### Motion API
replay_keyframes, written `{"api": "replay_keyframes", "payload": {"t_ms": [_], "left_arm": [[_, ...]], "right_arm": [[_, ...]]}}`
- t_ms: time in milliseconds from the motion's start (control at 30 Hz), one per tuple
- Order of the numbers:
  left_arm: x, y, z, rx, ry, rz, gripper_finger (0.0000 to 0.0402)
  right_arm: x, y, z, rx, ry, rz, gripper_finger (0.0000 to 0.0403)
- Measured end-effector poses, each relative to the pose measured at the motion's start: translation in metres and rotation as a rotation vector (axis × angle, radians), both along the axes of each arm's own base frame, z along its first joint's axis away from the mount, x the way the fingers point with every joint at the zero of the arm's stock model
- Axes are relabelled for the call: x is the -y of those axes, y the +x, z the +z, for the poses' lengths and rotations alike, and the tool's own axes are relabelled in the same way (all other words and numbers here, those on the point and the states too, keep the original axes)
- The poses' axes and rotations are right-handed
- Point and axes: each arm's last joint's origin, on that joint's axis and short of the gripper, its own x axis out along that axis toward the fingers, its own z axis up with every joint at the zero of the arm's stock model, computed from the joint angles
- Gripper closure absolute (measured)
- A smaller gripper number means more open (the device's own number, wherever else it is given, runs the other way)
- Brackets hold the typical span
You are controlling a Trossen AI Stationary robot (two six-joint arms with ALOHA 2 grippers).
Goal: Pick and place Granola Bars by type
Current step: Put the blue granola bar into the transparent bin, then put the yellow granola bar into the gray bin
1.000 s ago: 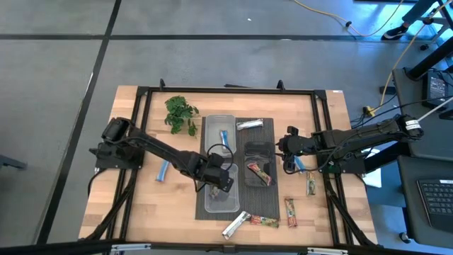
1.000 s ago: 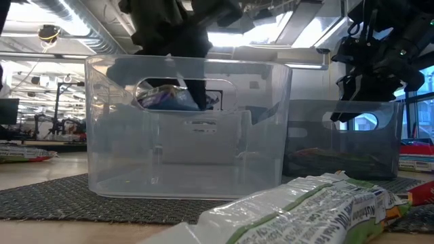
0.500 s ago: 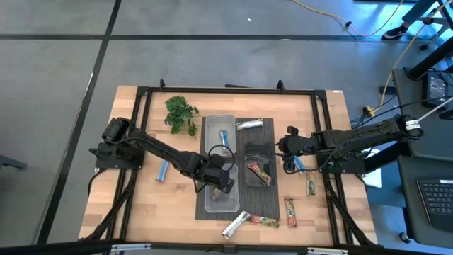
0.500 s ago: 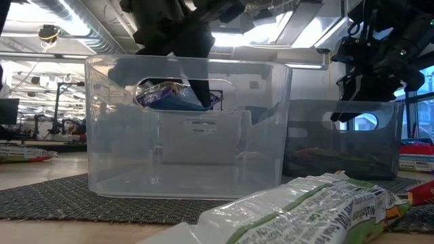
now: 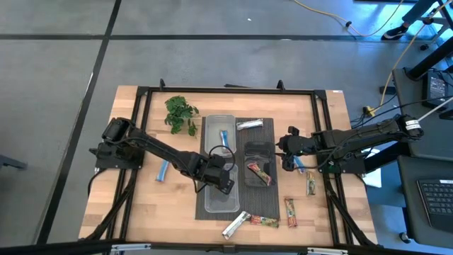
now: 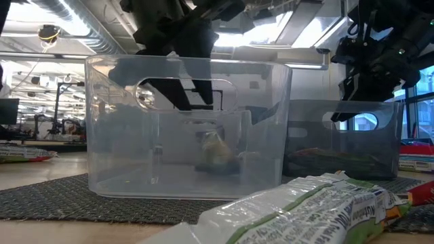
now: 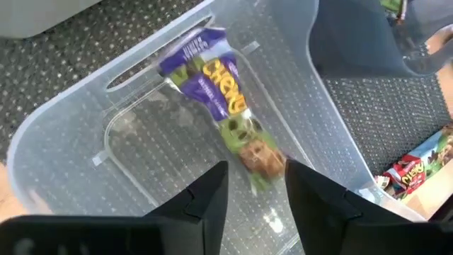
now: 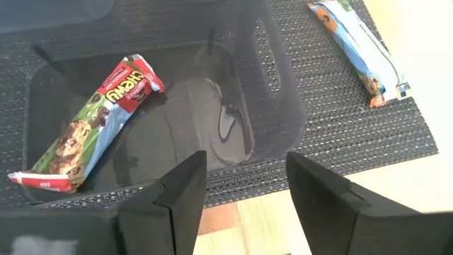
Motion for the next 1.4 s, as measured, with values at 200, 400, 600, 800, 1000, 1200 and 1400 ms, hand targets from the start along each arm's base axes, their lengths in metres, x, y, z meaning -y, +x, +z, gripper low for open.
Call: {"api": "replay_keyframes", "payload": {"t_ms": [200, 400, 600, 800, 1000, 1200, 1400], "left_arm": [[-0.002, 0.000, 0.013, 0.072, 0.090, -0.058, 0.0253], [-0.013, -0.019, 0.049, 0.119, 0.345, -0.146, 0.0257], [-0.023, -0.031, 0.071, 0.070, 0.732, -0.345, 0.0256], [-0.023, -0.034, 0.075, -0.010, 0.910, -0.536, 0.0255], [-0.015, -0.035, 0.063, 0.025, 0.898, -0.514, 0.0255], [-0.016, -0.053, 0.044, 0.149, 0.856, -0.470, 0.0255], [-0.017, -0.077, 0.039, 0.281, 0.761, -0.473, 0.0257]], "right_arm": [[0.000, 0.000, 0.000, 0.001, -0.009, 0.011, 0.0205], [-0.001, 0.004, 0.017, 0.010, -0.004, 0.006, 0.0205], [0.001, 0.007, 0.063, 0.038, 0.036, -0.158, 0.0205], [0.005, -0.003, 0.089, 0.025, 0.063, -0.396, 0.0205], [0.006, -0.003, 0.088, 0.010, 0.064, -0.422, 0.0205], [0.005, 0.003, 0.080, -0.046, 0.030, -0.429, 0.0205], [0.004, 0.012, 0.071, -0.101, 0.012, -0.429, 0.0205]]}}
